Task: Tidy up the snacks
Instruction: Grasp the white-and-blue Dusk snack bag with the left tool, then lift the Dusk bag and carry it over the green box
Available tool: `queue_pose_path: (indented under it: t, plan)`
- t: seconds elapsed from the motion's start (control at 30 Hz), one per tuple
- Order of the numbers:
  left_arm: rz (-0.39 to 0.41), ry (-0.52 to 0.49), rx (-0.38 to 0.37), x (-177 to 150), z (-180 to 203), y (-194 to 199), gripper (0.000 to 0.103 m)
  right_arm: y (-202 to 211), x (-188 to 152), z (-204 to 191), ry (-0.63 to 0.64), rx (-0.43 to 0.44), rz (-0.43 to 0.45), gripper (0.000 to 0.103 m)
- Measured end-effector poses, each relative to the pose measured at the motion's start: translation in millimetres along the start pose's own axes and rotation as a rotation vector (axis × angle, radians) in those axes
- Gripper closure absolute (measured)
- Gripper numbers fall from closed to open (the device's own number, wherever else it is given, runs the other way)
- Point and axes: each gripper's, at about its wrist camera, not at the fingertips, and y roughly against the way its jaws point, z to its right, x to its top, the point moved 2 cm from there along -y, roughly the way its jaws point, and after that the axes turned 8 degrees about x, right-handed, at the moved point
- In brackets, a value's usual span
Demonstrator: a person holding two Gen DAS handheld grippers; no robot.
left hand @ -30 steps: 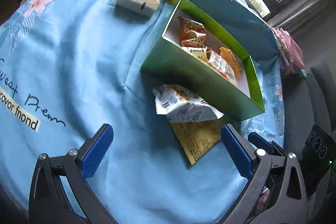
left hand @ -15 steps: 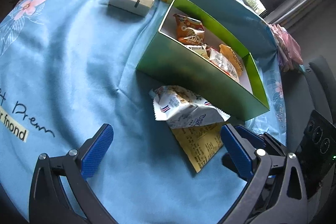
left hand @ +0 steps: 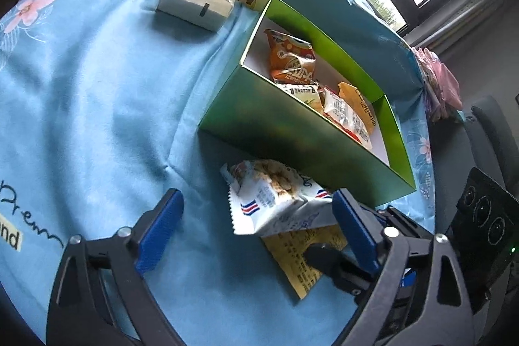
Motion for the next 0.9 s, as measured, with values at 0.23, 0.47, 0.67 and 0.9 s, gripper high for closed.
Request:
queue_pose_path:
  t: [0.23, 0.47, 0.67, 0.9]
  plan:
    - [0.005, -0.011, -0.032, 5.0, 3.5, -0.5, 0.031, -9.4, 4.5, -0.9, 0.011, 0.024, -0.009, 0.043]
    - [-0.020, -0.001, -0.040, 3.7, 2.5, -4.7, 0.050, -12.8, 6.1, 1.5, 0.006, 0.037, -0.015, 0.066]
    - [-0.037, 0.018, -0.049, -1.2, 1.2, -7.5, 0.053, -17.5, 4.5, 0.0, 0.011, 0.029, -0.028, 0.076]
    - [-0.024, 0.004, -0.039, -5.7, 6.9, 3.3, 0.055, -13.1, 1.1, -3.7, 0.008, 0.043, -0.019, 0.078]
